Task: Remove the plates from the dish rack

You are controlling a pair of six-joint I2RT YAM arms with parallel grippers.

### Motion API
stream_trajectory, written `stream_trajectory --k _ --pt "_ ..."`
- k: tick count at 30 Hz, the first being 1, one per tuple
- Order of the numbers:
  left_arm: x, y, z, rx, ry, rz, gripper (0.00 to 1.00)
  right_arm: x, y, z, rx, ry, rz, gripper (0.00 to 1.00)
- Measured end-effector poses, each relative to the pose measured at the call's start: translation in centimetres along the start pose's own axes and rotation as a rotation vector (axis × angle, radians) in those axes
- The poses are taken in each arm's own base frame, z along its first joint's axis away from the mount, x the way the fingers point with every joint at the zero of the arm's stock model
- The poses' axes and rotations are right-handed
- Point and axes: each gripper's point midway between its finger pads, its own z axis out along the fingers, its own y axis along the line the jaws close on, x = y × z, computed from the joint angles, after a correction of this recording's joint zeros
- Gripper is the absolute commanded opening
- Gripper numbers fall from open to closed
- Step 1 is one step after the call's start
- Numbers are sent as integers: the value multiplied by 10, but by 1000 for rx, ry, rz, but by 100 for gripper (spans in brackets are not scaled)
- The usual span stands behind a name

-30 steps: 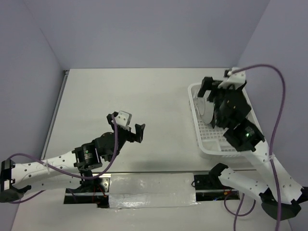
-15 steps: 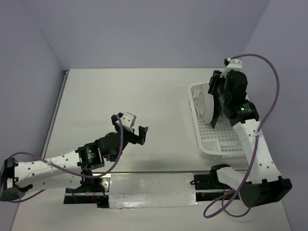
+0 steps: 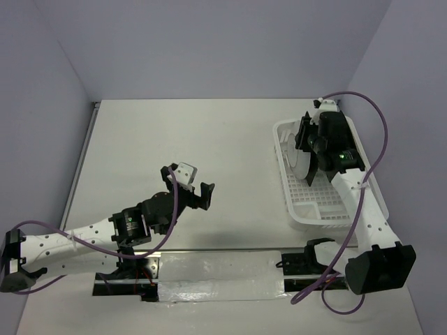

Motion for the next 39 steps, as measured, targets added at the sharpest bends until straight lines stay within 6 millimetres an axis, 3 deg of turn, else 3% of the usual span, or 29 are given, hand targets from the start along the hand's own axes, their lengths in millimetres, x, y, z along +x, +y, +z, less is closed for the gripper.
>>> stream_trajectory --k 8,13,19,26,31,35,39 --pt "0 0 0 0 0 1 100 12 -15 11 6 9 30 42" --pt "0 0 0 -1 0 1 99 3 -29 6 38 -26 50 44" --pt "-1 0 1 -2 -3 -1 99 -31 -81 -9 198 -135 125 48" --pt "16 -3 7 -12 44 38 98 -71 -94 -19 216 -322 150 48" --pt "10 -5 4 8 27 -2 98 -98 -136 -14 251 -312 191 50" --pt "5 -7 2 21 12 -22 98 -89 -165 -11 243 -279 232 45" --pt "5 -5 2 13 15 -26 97 -79 -173 -8 207 -237 212 37"
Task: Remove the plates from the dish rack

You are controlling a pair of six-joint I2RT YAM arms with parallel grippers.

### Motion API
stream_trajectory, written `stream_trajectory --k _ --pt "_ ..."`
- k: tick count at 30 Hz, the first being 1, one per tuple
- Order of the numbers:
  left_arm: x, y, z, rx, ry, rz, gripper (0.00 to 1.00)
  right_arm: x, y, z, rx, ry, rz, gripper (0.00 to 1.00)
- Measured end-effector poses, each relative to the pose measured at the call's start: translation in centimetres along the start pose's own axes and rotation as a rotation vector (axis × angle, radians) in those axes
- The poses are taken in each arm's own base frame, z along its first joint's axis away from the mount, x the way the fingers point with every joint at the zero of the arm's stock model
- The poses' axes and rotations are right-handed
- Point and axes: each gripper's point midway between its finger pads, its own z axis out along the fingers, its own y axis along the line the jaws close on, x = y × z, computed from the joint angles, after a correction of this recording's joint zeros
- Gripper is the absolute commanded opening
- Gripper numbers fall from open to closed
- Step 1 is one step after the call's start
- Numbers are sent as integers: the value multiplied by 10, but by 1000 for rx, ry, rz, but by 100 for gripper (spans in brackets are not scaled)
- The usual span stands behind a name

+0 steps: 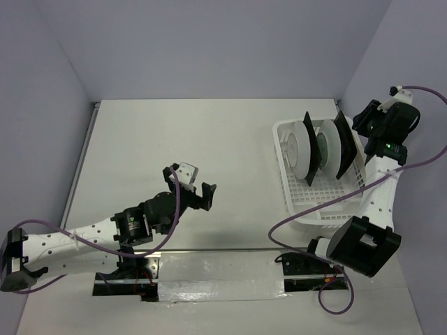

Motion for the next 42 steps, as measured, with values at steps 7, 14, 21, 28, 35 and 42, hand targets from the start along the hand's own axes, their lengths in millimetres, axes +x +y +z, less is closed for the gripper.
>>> stream_trajectory --k 7,14,21,28,35,42 --pt "1 2 0 -14 0 -12 97 14 -1 15 -100 117 -86 43" --pt "4 4 0 -23 10 -2 97 3 -2 21 -128 113 -190 47" --pt "13 5 4 -41 37 25 97 32 -12 40 -170 191 -209 51" --pt "14 5 4 -41 39 27 97 69 -24 54 -200 303 -192 51" --pt "7 7 0 -41 20 11 97 84 -19 64 -315 347 -167 47" --pt "8 8 1 -48 21 14 97 90 -11 68 -397 359 -147 31"
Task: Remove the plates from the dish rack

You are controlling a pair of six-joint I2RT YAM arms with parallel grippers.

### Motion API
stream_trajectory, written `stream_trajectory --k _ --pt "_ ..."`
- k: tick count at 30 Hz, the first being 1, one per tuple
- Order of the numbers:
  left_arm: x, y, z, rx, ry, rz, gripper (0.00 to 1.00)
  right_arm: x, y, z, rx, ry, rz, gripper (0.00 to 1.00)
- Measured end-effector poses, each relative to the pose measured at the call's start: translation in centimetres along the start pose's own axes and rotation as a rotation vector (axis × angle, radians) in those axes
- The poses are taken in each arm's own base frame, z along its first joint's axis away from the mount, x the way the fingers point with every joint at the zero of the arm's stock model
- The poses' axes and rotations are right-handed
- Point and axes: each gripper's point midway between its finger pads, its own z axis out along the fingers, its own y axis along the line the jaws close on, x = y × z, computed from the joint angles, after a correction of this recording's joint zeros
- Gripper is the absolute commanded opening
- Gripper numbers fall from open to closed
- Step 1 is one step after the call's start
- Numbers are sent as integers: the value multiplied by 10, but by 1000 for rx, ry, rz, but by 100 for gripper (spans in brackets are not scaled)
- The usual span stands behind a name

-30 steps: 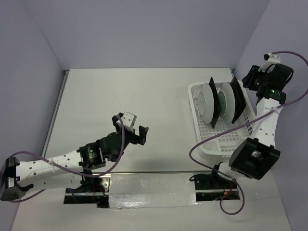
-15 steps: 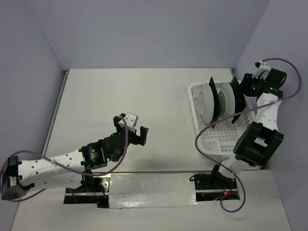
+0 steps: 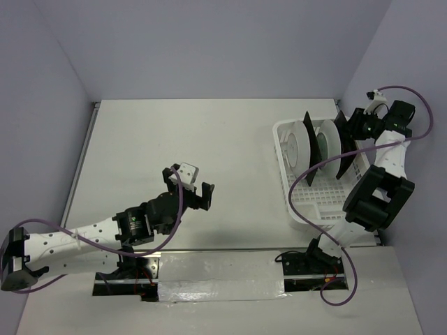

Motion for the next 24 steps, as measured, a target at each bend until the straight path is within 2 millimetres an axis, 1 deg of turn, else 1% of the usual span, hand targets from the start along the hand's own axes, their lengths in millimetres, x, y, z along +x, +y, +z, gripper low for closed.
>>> stream_trajectory --k 3,6,9,14,16,24 --pt "2 0 1 -1 6 6 97 -1 1 -2 -16 -8 8 26" --pt "5 -1 2 -1 13 13 97 0 3 -4 -29 -8 27 16" --pt "5 -1 2 -2 16 15 97 2 6 -5 -44 -1 49 10" --pt "5 -1 3 -4 18 18 97 1 9 -7 -52 7 72 4" --pt "6 -2 4 -7 21 21 97 -1 10 -9 -53 11 84 0" --pt "9 -2 5 -13 32 33 97 -18 17 -15 -63 -13 118 0"
